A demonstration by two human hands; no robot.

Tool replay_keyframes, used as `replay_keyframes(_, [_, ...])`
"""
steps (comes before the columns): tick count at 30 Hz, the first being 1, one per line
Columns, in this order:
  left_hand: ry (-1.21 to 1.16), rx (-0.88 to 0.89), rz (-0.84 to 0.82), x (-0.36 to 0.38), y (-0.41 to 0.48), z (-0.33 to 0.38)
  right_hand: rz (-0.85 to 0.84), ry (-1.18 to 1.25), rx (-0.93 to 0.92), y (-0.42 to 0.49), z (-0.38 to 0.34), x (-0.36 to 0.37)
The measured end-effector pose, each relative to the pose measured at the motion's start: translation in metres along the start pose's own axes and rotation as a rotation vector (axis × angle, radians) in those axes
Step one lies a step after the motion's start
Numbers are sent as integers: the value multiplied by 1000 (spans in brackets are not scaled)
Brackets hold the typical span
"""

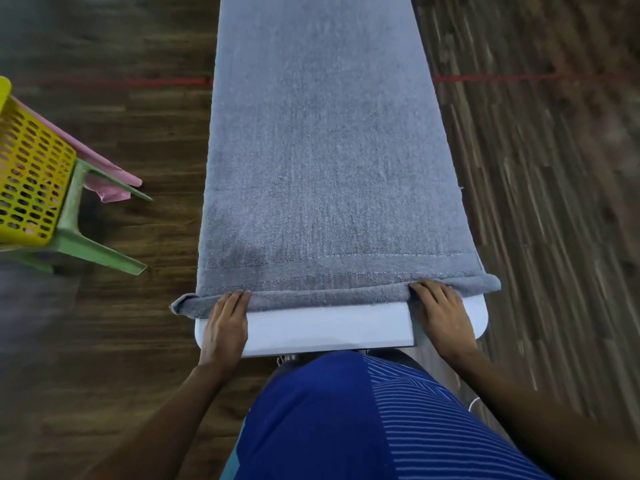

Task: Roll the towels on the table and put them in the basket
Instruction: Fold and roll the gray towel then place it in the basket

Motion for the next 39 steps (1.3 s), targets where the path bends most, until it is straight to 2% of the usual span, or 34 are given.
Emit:
replay_keyframes(7, [-32,48,34,-15,14,4,50,88,106,25,5,-9])
replay_keyframes(11, [33,53,-57,-20,14,-2,-57,100,159,33,5,-25])
replay_keyframes(14, [88,-36,-185,-24,28,-3,-194,111,213,42,5,-33])
replay_keyframes(16, [63,-87,-193,-24,40,-1,-238,124,241,48,7,-33])
replay_keyframes(21, [52,-176,-93,-24,58,10,23,-70,208,46,10,-20])
replay_keyframes(23, [98,-195,-27,-21,57,12,95,-13,149,45,7,-17])
replay_keyframes(25, [78,-220,42,-21,52,16,79,36,85,42,3,-13])
replay_keyframes(28, [-39,-133,98,-17,35,26,16,38,31,34,-2,-6])
replay_keyframes(32, [20,56,-4,-3,18,22,13,21,-6,27,-1,-4])
replay_keyframes(39, [47,90,-22,-6,28,22,26,50,-16,35,2,-10])
Point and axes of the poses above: each hand's wrist, its own y-axis towards the middle knuckle, its own x-axis out of the palm, z = x × y, the point moved 1 cm from there along y, towards the middle knuckle, and after that the axes turned 13 degrees about -x, right-handed, at the moved point
